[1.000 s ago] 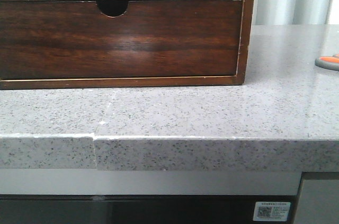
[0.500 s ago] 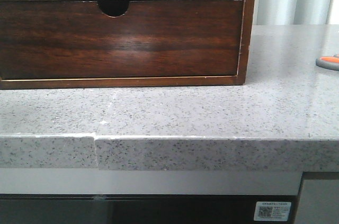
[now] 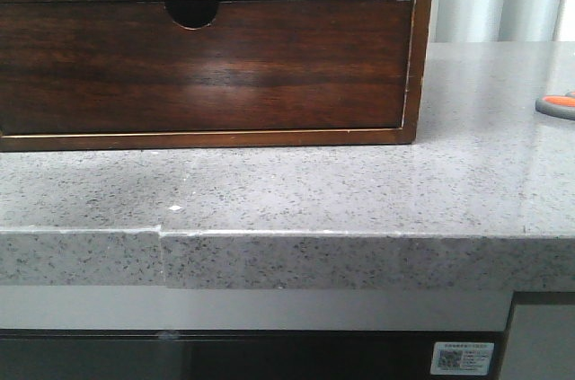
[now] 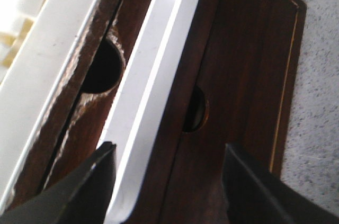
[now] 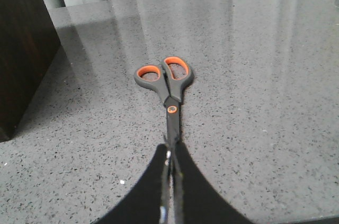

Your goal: Put scissors in drawer with both arms

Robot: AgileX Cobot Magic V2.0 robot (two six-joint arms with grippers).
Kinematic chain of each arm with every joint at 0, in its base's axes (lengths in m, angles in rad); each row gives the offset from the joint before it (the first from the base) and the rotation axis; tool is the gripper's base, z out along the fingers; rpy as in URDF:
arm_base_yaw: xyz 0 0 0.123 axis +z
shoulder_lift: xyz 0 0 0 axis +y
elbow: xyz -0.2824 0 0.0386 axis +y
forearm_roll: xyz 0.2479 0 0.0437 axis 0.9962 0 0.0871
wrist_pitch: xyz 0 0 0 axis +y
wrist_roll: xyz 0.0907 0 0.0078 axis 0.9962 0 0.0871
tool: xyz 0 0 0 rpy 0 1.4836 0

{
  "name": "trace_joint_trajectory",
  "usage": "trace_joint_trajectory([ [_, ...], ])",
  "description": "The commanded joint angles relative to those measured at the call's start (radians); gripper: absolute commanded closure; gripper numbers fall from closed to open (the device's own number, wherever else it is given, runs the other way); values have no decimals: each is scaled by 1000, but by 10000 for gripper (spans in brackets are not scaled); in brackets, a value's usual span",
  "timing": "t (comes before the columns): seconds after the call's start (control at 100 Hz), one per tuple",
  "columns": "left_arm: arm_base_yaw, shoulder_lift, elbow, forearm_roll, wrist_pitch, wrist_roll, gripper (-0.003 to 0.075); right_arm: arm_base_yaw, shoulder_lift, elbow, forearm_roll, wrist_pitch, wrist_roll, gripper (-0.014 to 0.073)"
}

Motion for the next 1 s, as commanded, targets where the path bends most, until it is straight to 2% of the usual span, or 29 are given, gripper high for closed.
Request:
trace_joint_trajectory([
  [0.0, -9, 16, -72, 59, 6, -3, 321, 1, 18, -24, 0, -76, 1, 655],
  [0.13, -16, 47, -104, 224, 73, -3, 322, 1, 18, -24, 0, -93, 1, 655],
  [0.32, -40, 88, -124, 272, 104, -3, 340, 1, 18, -24, 0, -93, 1, 655],
  [0.39, -42, 99, -129, 272, 104, -3, 391, 1, 18, -24, 0, -93, 1, 655],
  [0.45, -42, 104, -129, 272, 106, -3, 464, 1, 18, -24, 0, -93, 1, 655],
  [0.58, -42, 102, -129, 272, 106, -3, 668, 1, 18, -24, 0, -93, 1, 655],
  [0.59, -42, 102, -129, 272, 106, -3, 703, 1, 18, -24, 0, -93, 1, 655],
  [0.62, -42, 102, -129, 272, 106, -4, 735, 1, 18, -24, 0, -93, 1, 655],
  [0.99, -44, 64, -120, 232, 92, -15, 738, 1, 18, -24, 0, -93, 1, 655],
])
